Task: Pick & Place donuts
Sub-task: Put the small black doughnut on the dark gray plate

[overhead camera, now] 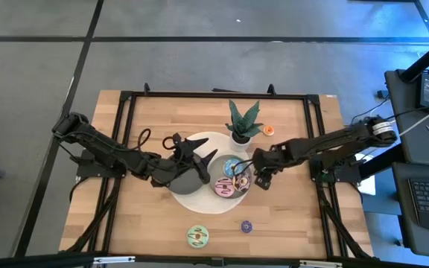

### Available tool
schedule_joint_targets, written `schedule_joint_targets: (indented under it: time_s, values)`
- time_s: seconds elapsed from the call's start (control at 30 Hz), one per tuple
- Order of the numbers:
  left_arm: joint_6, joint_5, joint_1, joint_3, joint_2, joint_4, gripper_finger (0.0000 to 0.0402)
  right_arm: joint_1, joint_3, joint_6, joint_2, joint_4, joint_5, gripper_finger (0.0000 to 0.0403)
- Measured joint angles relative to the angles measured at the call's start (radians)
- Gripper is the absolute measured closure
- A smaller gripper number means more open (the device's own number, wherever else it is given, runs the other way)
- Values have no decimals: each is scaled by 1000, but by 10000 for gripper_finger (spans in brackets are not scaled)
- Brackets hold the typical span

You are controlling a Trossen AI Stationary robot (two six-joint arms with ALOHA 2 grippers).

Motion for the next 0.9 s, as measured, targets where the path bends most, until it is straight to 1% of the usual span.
schedule_joint_targets:
  time_s: [0.1,0.17,0.33,0.47,0.53,0.63,0.8,0.9]
  values:
    - [-2,61,-5,-1,-6,-50,172,0,0,46,-66,-104,-1,201]
    - [-36,116,-5,-1,-9,-73,173,0,0,76,-107,-183,-1,201]
    - [-104,183,-2,-1,-9,-96,172,0,0,61,-164,-306,16,201]
    - [-105,235,3,-1,-8,-101,172,-15,0,186,-166,-362,136,201]
    - [-108,250,3,-1,-8,-101,174,-34,-5,212,-160,-359,152,201]
    - [-108,276,3,-1,-8,-101,175,-61,-48,238,-160,-314,144,201]
    - [-124,305,3,-1,-8,-103,172,-95,-173,255,-159,-216,92,201]
    - [-134,312,3,-1,-8,-110,171,-105,-236,280,-159,-172,85,201]
